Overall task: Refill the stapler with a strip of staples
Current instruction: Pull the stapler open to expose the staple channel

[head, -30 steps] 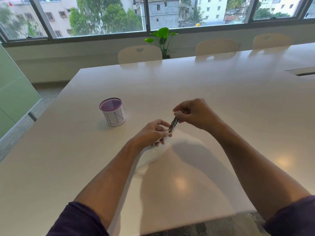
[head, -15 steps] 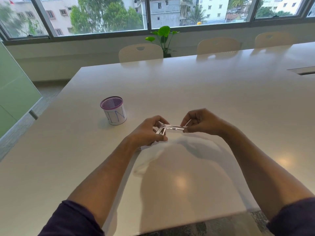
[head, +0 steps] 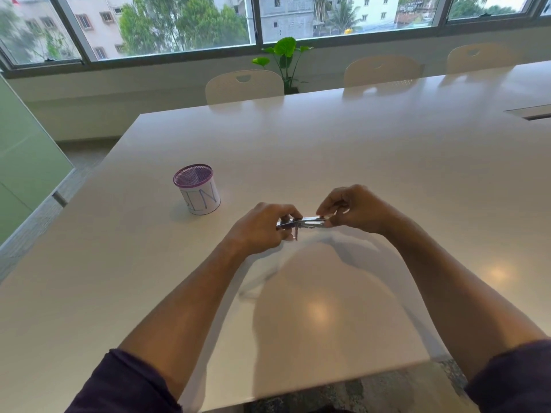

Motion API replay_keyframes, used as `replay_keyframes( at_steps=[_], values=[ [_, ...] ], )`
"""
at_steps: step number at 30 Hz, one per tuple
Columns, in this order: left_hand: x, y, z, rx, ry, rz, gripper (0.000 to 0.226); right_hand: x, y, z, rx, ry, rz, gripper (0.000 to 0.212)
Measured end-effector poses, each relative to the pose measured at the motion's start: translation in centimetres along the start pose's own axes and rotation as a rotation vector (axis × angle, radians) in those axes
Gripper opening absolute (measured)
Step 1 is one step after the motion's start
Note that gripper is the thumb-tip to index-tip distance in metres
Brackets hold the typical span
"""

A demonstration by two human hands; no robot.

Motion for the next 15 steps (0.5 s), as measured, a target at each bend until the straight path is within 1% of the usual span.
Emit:
replay_keyframes(
  at_steps=[3, 4, 6, 7, 9, 10, 11, 13, 15],
  values=[
    [0.4, 0.8, 0.0, 0.05, -0.038, -0.097, 0.039, 1.1, -0.6, 0.1, -0.054, -0.065, 0.172, 0.028],
    [0.5, 1.0, 0.0, 0.065, -0.034, -0.131, 0.037, 1.1, -0.7, 0.1, -0.079, -0.046, 0.191, 0.026],
    [0.2, 1.0, 0.0, 0.072, 0.028, -0.149, 0.034, 0.7, -1.0, 0.3, -0.129, 0.016, 0.175, 0.022],
    [0.0, 0.8, 0.0, 0.073, 0.048, -0.143, 0.032, 0.9, -1.1, 0.4, -0.134, 0.004, 0.181, 0.021],
    [0.2, 0.6, 0.0, 0.072, 0.019, -0.161, 0.031, 1.7, -1.0, 0.3, -0.125, -0.072, 0.249, 0.021],
    [0.4, 0.4, 0.0, 0.06, -0.005, -0.158, 0.033, 1.8, -0.9, 0.3, -0.123, -0.075, 0.254, 0.021],
    [0.5, 0.0, 0.0, 0.035, -0.011, -0.131, 0.034, 1.7, -0.9, 0.2, -0.124, -0.039, 0.22, 0.019],
    [0.3, -0.7, 0.0, -0.016, 0.02, -0.057, 0.033, 1.0, -1.0, 0.0, -0.112, 0.032, 0.139, 0.017],
    [0.1, -0.9, -0.2, -0.02, 0.034, -0.015, 0.032, 0.6, -0.6, -0.2, -0.082, 0.056, 0.097, 0.017]
  ],
)
Point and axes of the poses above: each hand's wrist, its own z-axis away from the middle knuckle, its own x-axis out of the palm, y = z × x, the point moved 7 cm from there along -z, towards the middle knuckle, and after that the axes turned 12 degrees about -z, right-handed, at the moved point
